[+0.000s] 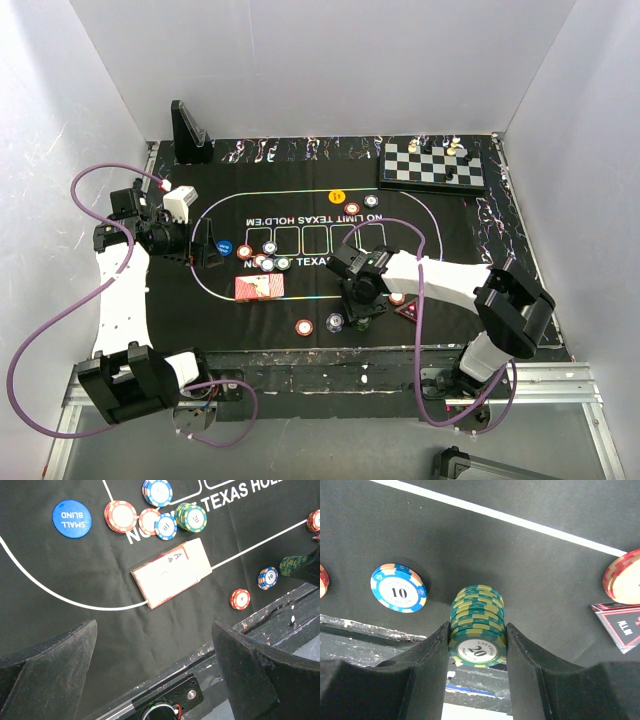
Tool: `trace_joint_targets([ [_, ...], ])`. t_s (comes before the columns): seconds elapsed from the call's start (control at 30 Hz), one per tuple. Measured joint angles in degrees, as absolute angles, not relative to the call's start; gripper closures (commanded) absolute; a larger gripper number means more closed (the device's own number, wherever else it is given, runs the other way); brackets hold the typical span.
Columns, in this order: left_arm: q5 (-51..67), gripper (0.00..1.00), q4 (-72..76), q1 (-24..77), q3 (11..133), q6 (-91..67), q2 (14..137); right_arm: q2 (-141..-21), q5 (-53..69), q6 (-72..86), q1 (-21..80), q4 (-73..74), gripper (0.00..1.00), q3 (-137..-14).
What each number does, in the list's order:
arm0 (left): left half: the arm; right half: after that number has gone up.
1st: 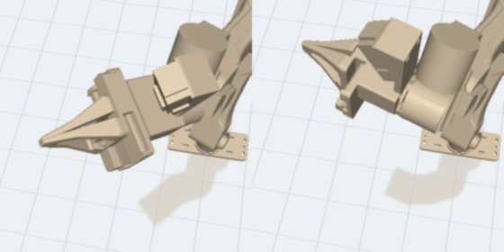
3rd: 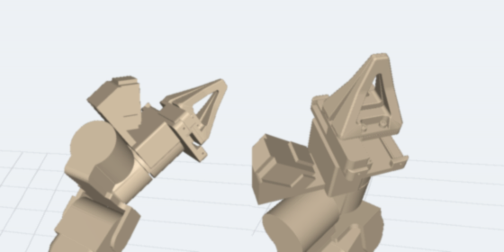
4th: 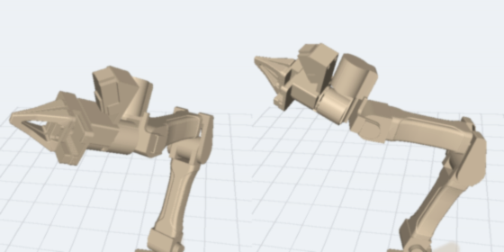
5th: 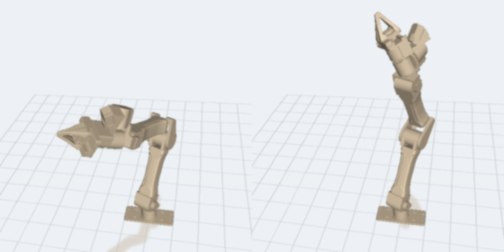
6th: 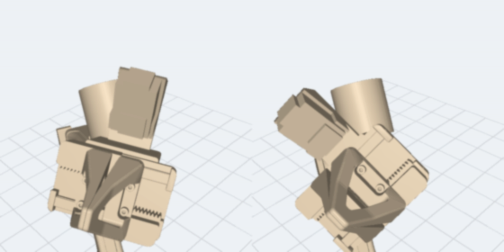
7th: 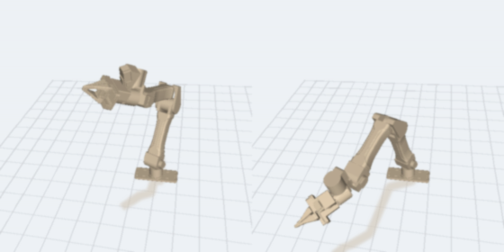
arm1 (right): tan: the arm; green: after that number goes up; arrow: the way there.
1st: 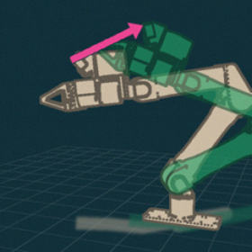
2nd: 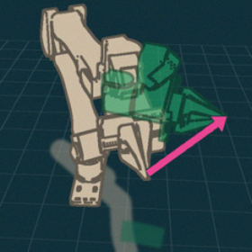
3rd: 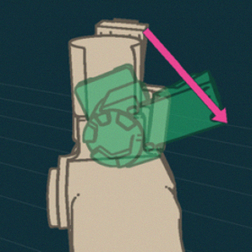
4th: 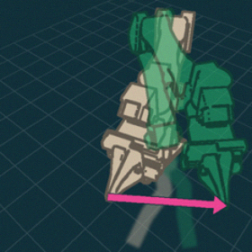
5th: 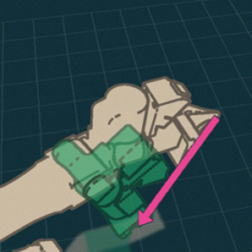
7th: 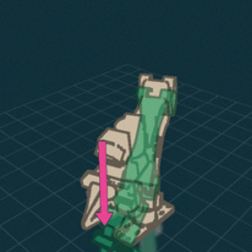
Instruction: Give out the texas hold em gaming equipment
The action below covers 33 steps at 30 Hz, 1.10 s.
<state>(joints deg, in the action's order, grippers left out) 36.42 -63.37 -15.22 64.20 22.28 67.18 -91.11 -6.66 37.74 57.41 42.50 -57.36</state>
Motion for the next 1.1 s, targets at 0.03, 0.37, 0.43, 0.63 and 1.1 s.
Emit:
trace_joint_targets([
  [0.03,36.4,0.0,-63.4,-15.2,64.2,22.3,67.2,-91.1,-6.8,37.6,57.4,43.1,0.82,-57.7],
  [0.37,36.4,0.0,-63.0,-15.2,64.2,22.3,67.2,-91.1,-8.8,34.6,55.7,48.4,0.89,-67.9],
  [0.43,36.4,0.0,-62.9,-15.2,64.2,22.3,67.2,-91.2,-8.8,33.5,53.4,49.2,0.89,-70.1],
  [0.63,36.4,0.0,-62.6,-15.2,64.2,22.1,67.2,-97.8,-8.9,29.2,42.8,50.8,0.89,-83.0],
  [1.1,36.4,0.0,-62.1,-15.2,64.2,21.9,69.2,-133.1,-7.1,23.4,33.0,52.8,0.89,-118.8],
])
